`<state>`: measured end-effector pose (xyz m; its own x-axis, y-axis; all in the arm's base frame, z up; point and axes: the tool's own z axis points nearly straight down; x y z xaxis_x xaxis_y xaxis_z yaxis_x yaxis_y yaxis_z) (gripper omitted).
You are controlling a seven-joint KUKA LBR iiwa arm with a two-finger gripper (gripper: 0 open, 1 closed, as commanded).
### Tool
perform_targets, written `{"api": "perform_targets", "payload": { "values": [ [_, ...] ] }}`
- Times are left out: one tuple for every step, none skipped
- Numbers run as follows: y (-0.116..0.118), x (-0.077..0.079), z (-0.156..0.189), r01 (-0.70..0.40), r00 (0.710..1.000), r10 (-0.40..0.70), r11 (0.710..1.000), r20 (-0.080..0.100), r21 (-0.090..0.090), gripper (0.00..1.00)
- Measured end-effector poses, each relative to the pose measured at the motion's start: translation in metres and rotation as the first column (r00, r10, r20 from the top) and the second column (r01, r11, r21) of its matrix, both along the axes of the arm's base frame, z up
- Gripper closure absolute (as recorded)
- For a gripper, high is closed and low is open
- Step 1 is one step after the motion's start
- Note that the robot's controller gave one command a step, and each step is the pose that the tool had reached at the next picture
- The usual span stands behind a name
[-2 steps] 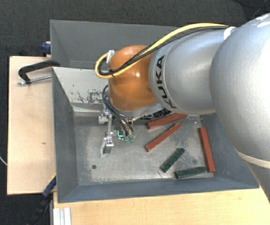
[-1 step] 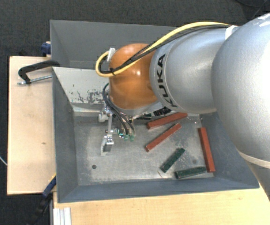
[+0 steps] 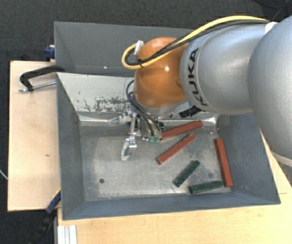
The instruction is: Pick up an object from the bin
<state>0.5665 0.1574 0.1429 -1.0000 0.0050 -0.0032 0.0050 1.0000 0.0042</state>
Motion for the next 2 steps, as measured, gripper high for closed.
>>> {"api": "perform_targets", "payload": {
  "values": [
    [-0.031,0.011,0.012,-0.003,1.0,0.003,1.0,0.003,-0.004,0.0],
    [-0.035,0.02,-0.034,-0.124,0.992,0.124,0.992,0.007,-0.002,0.0]
  ]
}}
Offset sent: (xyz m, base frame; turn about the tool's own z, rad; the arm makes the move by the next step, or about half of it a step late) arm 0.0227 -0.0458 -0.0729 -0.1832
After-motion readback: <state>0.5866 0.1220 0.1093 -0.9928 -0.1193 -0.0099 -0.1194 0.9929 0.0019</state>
